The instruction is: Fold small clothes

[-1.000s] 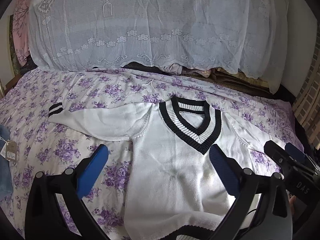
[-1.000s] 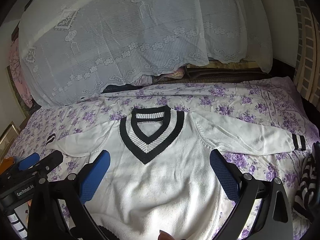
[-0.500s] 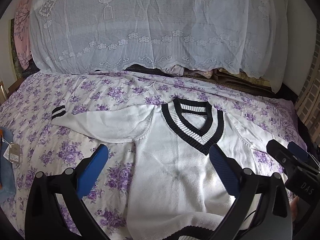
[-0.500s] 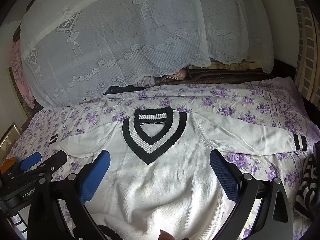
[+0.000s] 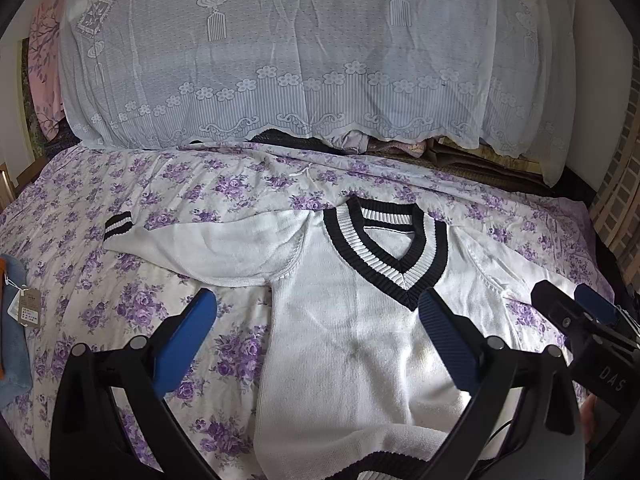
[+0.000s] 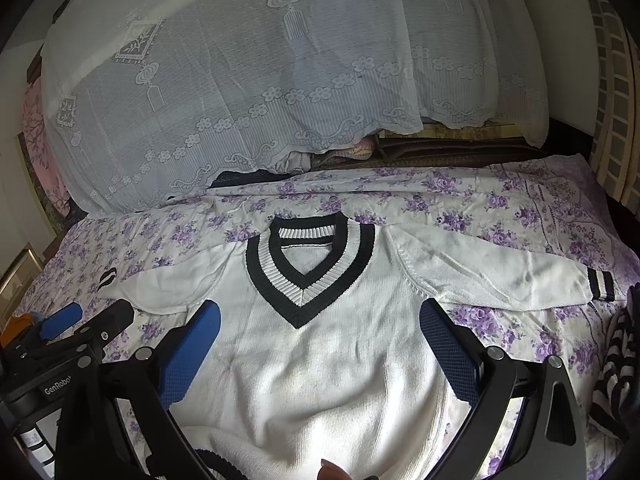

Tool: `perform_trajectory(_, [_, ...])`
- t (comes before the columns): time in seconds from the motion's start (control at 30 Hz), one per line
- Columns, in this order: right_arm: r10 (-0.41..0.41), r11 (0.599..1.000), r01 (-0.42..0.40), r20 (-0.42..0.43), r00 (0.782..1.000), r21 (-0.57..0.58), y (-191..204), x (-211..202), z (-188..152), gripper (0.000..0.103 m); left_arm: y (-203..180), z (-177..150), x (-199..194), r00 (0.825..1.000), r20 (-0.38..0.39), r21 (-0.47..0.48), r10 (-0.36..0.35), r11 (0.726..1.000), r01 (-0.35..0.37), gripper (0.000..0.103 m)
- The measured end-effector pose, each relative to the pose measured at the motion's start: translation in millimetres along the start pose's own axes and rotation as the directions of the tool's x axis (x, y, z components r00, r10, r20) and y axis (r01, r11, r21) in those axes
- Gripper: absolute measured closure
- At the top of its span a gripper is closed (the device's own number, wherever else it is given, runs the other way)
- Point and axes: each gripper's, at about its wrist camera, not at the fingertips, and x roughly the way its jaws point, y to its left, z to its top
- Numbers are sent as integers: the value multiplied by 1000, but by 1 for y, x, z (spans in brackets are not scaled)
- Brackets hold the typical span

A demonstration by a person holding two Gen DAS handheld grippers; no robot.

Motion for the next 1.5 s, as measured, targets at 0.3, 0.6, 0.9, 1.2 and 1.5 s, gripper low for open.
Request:
perform_trajectory(0.3, [0, 1000, 0, 0, 1000, 0, 0, 1, 0, 3, 1, 1, 0, 1000, 0, 1, 0, 1000, 0, 5])
perform_trajectory(0.6, [0, 1000, 0, 0, 1000, 0, 0, 1, -1, 3, 2, 1, 0, 1000, -2, 2, 1, 1000, -1, 5])
perform_trajectory(0.9, [1, 1000, -1, 0, 1000, 0, 0, 1, -1, 3, 2, 0, 0, 1000, 0, 1, 2, 1000, -2, 5])
perform_trajectory(1.2, [0, 1000, 0, -1, 1000, -1, 0, 1, -1, 3, 2, 0, 0, 1000, -1, 4, 2, 1000, -2, 5])
perform_trajectory(1.5, [7, 1000, -7, -5, 1000, 1, 4, 0, -3, 3, 2, 0, 0, 1000, -2, 10, 3, 1000, -3, 5])
